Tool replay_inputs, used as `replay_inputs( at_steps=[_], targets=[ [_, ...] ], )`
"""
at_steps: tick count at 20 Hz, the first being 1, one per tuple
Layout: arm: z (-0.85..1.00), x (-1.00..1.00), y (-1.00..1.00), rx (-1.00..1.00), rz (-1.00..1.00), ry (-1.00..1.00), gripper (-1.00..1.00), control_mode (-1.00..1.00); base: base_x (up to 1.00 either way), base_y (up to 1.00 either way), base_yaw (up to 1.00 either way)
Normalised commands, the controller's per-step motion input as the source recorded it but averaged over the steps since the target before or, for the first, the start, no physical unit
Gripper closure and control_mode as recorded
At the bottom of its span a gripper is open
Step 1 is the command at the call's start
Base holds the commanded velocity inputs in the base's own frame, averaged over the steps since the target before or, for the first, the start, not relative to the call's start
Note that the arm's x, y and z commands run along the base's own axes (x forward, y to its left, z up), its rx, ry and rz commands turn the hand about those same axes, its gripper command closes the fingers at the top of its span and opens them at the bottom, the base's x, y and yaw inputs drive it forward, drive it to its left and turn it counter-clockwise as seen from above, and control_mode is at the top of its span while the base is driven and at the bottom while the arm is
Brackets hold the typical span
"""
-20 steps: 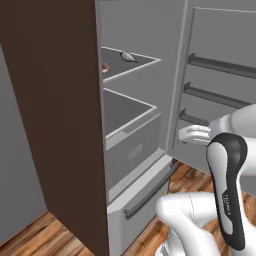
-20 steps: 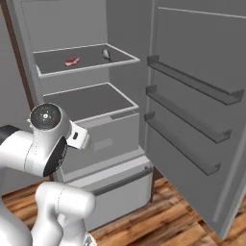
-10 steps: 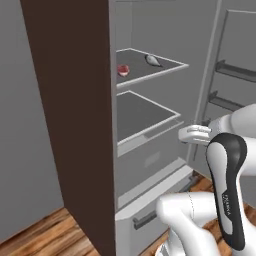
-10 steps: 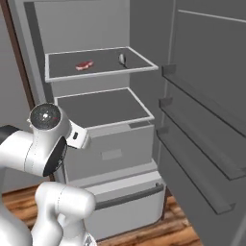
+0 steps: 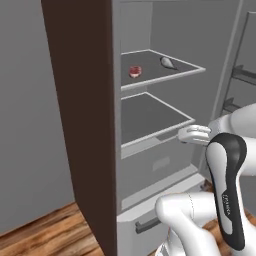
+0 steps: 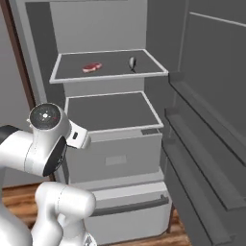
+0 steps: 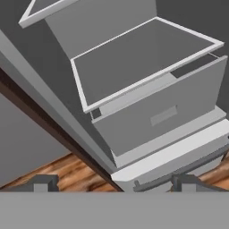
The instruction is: Gather the lemon and cucumber from the fridge and place them on a tray on the dining counter. Then gather the fish and steak from the fridge and place them on the other tray.
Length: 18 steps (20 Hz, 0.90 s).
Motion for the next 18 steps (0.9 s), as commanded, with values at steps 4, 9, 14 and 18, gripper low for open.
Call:
replay_inputs(
  at_steps=[4, 9, 14, 18],
  targets=[
    [0.0, 0.0, 0.0, 0.0, 0.0, 0.0, -1.0, 1.0, 0.17, -0.35, 0.26],
    [0.0, 0.0, 0.0, 0.0, 0.0, 0.0, -1.0, 1.0, 0.11, -0.41, 0.24],
    [0.0, 0.0, 0.0, 0.0, 0.0, 0.0, -1.0, 1.0, 0.11, -0.48, 0.25],
    [0.0, 0.0, 0.0, 0.0, 0.0, 0.0, -1.0, 1.0, 0.28, -0.46, 0.28]
  ],
)
